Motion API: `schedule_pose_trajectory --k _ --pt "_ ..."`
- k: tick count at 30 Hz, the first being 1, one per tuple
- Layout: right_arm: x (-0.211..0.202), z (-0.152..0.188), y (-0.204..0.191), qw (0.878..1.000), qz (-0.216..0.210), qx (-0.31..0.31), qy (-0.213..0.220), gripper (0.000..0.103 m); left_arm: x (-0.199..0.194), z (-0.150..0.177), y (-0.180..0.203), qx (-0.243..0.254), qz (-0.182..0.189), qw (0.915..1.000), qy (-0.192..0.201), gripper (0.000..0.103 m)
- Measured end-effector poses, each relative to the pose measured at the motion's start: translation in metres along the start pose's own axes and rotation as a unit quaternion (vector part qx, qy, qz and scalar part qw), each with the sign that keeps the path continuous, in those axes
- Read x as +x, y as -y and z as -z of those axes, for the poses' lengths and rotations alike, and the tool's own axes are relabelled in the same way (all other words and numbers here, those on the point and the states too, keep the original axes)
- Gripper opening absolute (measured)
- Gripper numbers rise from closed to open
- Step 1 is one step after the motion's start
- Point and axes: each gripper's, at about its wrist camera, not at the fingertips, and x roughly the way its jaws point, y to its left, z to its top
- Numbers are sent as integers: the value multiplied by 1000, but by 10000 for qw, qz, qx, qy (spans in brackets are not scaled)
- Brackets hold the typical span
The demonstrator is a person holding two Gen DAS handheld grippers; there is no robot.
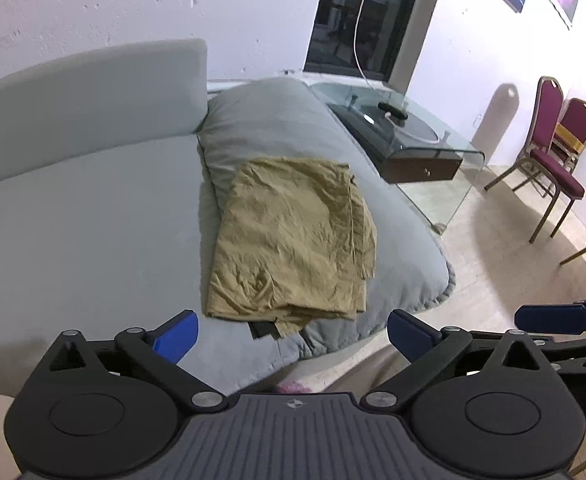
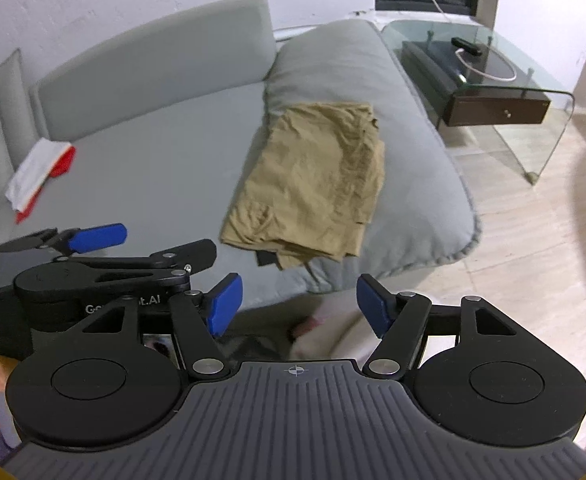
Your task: Fold clothes
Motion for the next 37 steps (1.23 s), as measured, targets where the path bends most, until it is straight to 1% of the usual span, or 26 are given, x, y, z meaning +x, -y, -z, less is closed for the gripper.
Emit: schedule_pose_trajectory --k 8,14,22,32,37 --pt "4 9 5 9997 223 -51 50 69 4 3 6 50 -91 9999 -4 101" --pt "4 10 9 9997 231 -24 93 69 5 3 8 102 -127 9999 16 101" --pt "7 11 12 9994 313 -68 127 70 11 4 9 95 -109 9998 -104 101" --pt "13 10 15 9994 335 -67 71 70 17 4 10 61 -85 9998 -190 101" --pt "16 8 16 9994 334 -46 65 70 19 4 8 65 -47 9999 -127 101"
